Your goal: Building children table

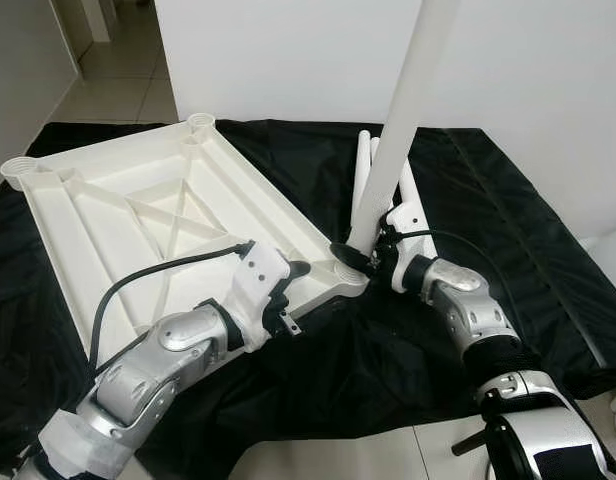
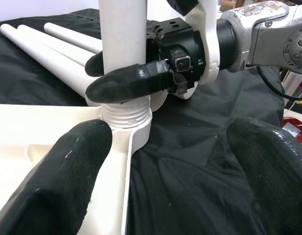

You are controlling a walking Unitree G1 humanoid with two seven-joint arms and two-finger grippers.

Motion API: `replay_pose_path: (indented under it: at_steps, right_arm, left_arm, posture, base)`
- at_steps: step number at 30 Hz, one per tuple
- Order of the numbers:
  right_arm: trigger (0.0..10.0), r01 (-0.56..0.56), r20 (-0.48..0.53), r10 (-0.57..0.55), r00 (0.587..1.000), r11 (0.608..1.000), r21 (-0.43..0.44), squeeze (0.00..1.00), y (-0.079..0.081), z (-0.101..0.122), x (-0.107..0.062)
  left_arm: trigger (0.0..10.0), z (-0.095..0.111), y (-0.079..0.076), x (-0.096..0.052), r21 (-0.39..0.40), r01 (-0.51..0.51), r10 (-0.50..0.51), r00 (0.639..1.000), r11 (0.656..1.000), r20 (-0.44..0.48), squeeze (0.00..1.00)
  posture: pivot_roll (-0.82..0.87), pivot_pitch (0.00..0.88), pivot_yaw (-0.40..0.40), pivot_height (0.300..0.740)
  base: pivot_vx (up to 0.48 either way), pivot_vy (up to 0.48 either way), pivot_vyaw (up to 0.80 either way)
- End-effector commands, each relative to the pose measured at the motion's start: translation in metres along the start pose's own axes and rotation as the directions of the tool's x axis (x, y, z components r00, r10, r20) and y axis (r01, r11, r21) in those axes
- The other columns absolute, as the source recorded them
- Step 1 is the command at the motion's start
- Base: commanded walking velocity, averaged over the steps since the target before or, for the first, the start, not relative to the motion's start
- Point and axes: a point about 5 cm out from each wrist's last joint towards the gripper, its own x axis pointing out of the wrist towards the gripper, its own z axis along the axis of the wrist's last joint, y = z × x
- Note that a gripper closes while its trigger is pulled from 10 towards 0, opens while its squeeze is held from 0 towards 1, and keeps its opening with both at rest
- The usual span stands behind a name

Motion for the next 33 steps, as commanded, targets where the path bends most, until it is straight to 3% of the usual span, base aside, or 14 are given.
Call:
replay_pose_path:
  at_steps: [1, 4, 5, 12, 14, 15, 17, 19, 20, 23, 24, 25, 26, 33]
  right_arm:
    - [0.0, 0.015, -0.023, -0.015, 1.000, 1.000, 0.009, 0.00, -0.003, -0.006, -0.004]
    - [0.0, 0.026, -0.020, -0.026, 0.999, 1.000, 0.007, 0.00, -0.003, -0.006, -0.003]
    - [10.0, 0.048, 0.001, -0.048, 0.999, 0.999, 0.019, 0.00, -0.001, -0.003, -0.001]
    - [10.0, 0.207, 0.046, -0.212, 0.976, 0.975, 0.081, 0.00, 0.012, 0.005, 0.010]
    - [10.0, 0.207, 0.046, -0.212, 0.976, 0.975, 0.081, 0.00, 0.012, 0.005, 0.010]
    - [10.0, 0.319, 0.061, -0.331, 0.942, 0.937, 0.144, 0.00, 0.017, 0.009, 0.014]
    - [10.0, 0.353, 0.065, -0.367, 0.928, 0.921, 0.165, 0.00, 0.019, 0.010, 0.015]
    - [10.0, 0.452, 0.074, -0.476, 0.876, 0.866, 0.211, 0.00, 0.029, 0.014, 0.018]
    - [10.0, 0.452, 0.074, -0.476, 0.876, 0.866, 0.211, 0.00, 0.029, 0.014, 0.018]
    - [10.0, 0.594, 0.050, -0.624, 0.780, 0.763, 0.256, 0.00, 0.036, 0.015, 0.018]
    - [10.0, 0.626, 0.040, -0.656, 0.754, 0.735, 0.259, 0.00, 0.037, 0.015, 0.018]
    - [10.0, 0.626, 0.040, -0.656, 0.754, 0.735, 0.259, 0.00, 0.037, 0.015, 0.018]
    - [10.0, 0.651, 0.041, -0.688, 0.724, 0.702, 0.288, 0.00, 0.040, 0.016, 0.018]
    - [10.0, 0.626, 0.067, -0.672, 0.738, 0.718, 0.306, 0.00, 0.048, 0.022, 0.021]
  left_arm:
    - [10.0, 0.000, -0.010, 0.000, 0.001, 0.157, -0.157, 0.988, 0.988, -0.006, 0.00]
    - [10.0, 0.000, -0.010, 0.001, 0.001, 0.158, -0.158, 0.987, 0.987, -0.007, 0.00]
    - [10.0, 0.001, -0.010, 0.001, 0.003, 0.160, -0.159, 0.987, 0.987, -0.006, 0.00]
    - [10.0, 0.004, -0.007, 0.002, 0.002, 0.144, -0.144, 0.990, 0.990, 0.004, 0.00]
    - [10.0, 0.004, -0.007, 0.002, 0.002, 0.144, -0.144, 0.990, 0.990, 0.004, 0.00]
    - [10.0, 0.003, -0.007, 0.002, 0.003, 0.141, -0.141, 0.990, 0.990, 0.004, 0.00]
    - [10.0, 0.003, -0.007, 0.002, 0.004, 0.142, -0.142, 0.990, 0.990, 0.003, 0.00]
    - [10.0, 0.002, -0.007, 0.002, 0.007, 0.142, -0.142, 0.990, 0.990, 0.003, 0.00]
    - [10.0, 0.002, -0.007, 0.002, 0.007, 0.142, -0.142, 0.990, 0.990, 0.003, 0.00]
    - [10.0, 0.003, -0.007, 0.003, 0.007, 0.139, -0.140, 0.990, 0.990, 0.007, 0.00]
    - [10.0, 0.003, -0.007, 0.003, 0.007, 0.139, -0.139, 0.990, 0.990, 0.007, 0.00]
    - [10.0, 0.003, -0.007, 0.003, 0.007, 0.139, -0.139, 0.990, 0.990, 0.007, 0.00]
    - [10.0, 0.002, -0.007, 0.003, 0.007, 0.140, -0.140, 0.990, 0.990, 0.007, 0.00]
    - [10.0, 0.002, -0.008, 0.003, 0.007, 0.145, -0.145, 0.989, 0.989, 0.007, 0.00]
  posture:
    - [0.03, 0.082, -0.040, 0.740]
    - [0.03, 0.082, -0.040, 0.740]
    - [0.03, 0.079, -0.043, 0.740]
    - [0.03, 0.074, -0.043, 0.740]
    - [0.03, 0.074, -0.043, 0.740]
    - [0.03, 0.071, -0.045, 0.740]
    - [0.03, 0.071, -0.045, 0.740]
    - [0.03, 0.062, -0.052, 0.740]
    - [0.03, 0.062, -0.052, 0.740]
    - [0.03, 0.059, -0.056, 0.740]
    - [0.03, 0.059, -0.056, 0.740]
    - [0.03, 0.059, -0.056, 0.740]
    - [0.03, 0.059, -0.056, 0.740]
    - [0.03, 0.048, -0.053, 0.740]
  base:
    - [0.000, 0.000, 0.00]
    - [0.000, 0.000, 0.00]
    - [0.000, 0.000, 0.00]
    - [0.000, 0.000, 0.00]
    - [0.000, 0.000, 0.00]
    - [0.000, 0.000, 0.00]
    - [0.000, 0.000, 0.00]
    - [0.000, 0.000, 0.00]
    - [0.000, 0.000, 0.00]
    - [0.000, 0.000, 0.00]
    - [0.000, 0.000, 0.00]
    - [0.000, 0.000, 0.00]
    - [0.000, 0.000, 0.00]
    - [0.000, 0.000, 0.00]
